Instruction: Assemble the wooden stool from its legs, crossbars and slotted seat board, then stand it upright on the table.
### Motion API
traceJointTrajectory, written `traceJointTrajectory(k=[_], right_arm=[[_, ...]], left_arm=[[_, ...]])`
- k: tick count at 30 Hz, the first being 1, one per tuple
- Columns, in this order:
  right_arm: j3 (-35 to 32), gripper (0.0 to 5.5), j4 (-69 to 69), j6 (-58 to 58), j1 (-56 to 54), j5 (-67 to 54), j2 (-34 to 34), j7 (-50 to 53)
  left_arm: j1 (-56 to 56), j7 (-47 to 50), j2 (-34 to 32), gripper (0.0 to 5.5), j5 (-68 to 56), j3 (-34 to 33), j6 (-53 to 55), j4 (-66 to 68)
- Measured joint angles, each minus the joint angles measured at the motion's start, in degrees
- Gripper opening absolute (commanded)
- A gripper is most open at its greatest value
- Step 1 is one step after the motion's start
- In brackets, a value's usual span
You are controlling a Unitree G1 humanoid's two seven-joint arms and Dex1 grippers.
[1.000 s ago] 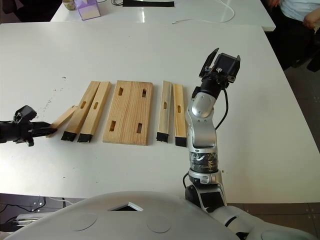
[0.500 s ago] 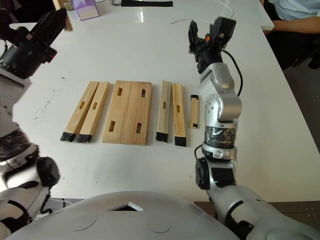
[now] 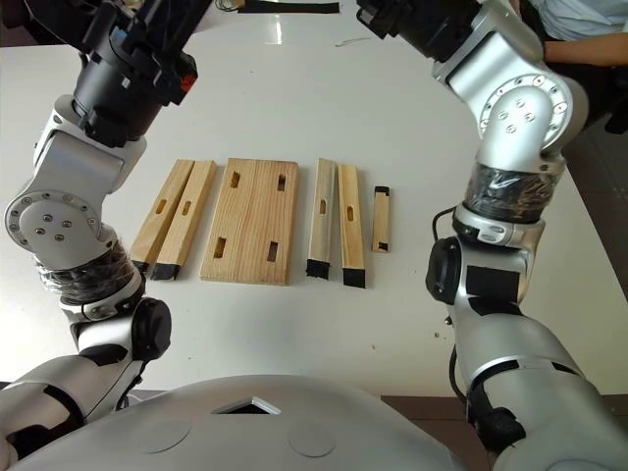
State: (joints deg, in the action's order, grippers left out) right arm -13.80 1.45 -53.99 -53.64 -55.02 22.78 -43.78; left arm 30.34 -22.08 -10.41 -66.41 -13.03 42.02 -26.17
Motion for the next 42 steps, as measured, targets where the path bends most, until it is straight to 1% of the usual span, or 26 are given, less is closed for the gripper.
traceJointTrajectory(k=[2, 6, 10, 13, 19, 20, 22, 26, 29, 32, 41, 42], right_arm=[[0.07, 3.19, 1.73, -4.73, -2.66, -3.05, 3.02, -3.77], [1.66, 3.19, 6.77, -9.25, -4.89, -3.21, 8.8, -11.03], [5.16, 3.19, 8.44, -11.68, -6.86, -3.08, 11.28, -18.03], [7.39, 3.19, 8.15, -12.41, -7.77, -2.91, 11.58, -20.94], [9.77, 3.19, 5.59, -13.62, -7.79, -2.5, 11.69, -22.51], [9.85, 3.02, 5.35, -13.84, -7.78, -2.51, 11.66, -22.45], [9.9, 2.86, 4.99, -14.09, -7.77, -2.51, 11.46, -22.23], [11.41, 2.18, 3.83, -13.5, -7.16, -1.04, 11.16, -22.06], [11.47, 1.83, 3.73, -13.37, -5.93, -0.91, 10.8, -21.74], [11.44, 1.36, 3.48, -13.3, -5.5, -0.83, 10.51, -21.72], [11.1, 1.33, 2.88, -13.37, -4.36, -0.78, 10.68, -22.04], [11.05, 1.33, 2.47, -13.24, -3.9, -0.64, 10.88, -21.97]], left_arm=[[-0.64, -2.59, -2.79, 1.3, -0.05, 0.15, 0.57, 0.15], [-3.18, -8.55, -8.66, 1.3, -0.7, 0.51, 2.24, 0.43], [-7.53, -15.11, -13.52, 1.3, 1.5, 2.43, 2.27, -0.01], [-8.34, -19.36, -16.29, 1.3, 3.84, 4.56, 1.98, 0.04], [-8.36, -23.02, -17.33, 1.3, 5.66, 6.44, 0.8, 0.64], [-8.36, -23.12, -17.49, 1.3, 5.66, 6.49, 0.76, 0.64], [-8.37, -23.31, -17.77, 1.3, 5.76, 6.7, 0.66, 0.64], [-8.44, -23.39, -18.04, 1.3, 6.85, 6.96, 0.46, 0.62], [-8.5, -23.39, -18.09, 1.3, 6.88, 7.01, 0.39, 0.52], [-8.74, -23.47, -18.21, 1.3, 7.54, 7.78, 0.21, 0.45], [-9.34, -24.21, -18.83, 1.3, 8.13, 8.32, -0.55, 0.42], [-9.24, -24.08, -18.81, 1.66, 8.9, 8.77, -0.87, 0.53]])
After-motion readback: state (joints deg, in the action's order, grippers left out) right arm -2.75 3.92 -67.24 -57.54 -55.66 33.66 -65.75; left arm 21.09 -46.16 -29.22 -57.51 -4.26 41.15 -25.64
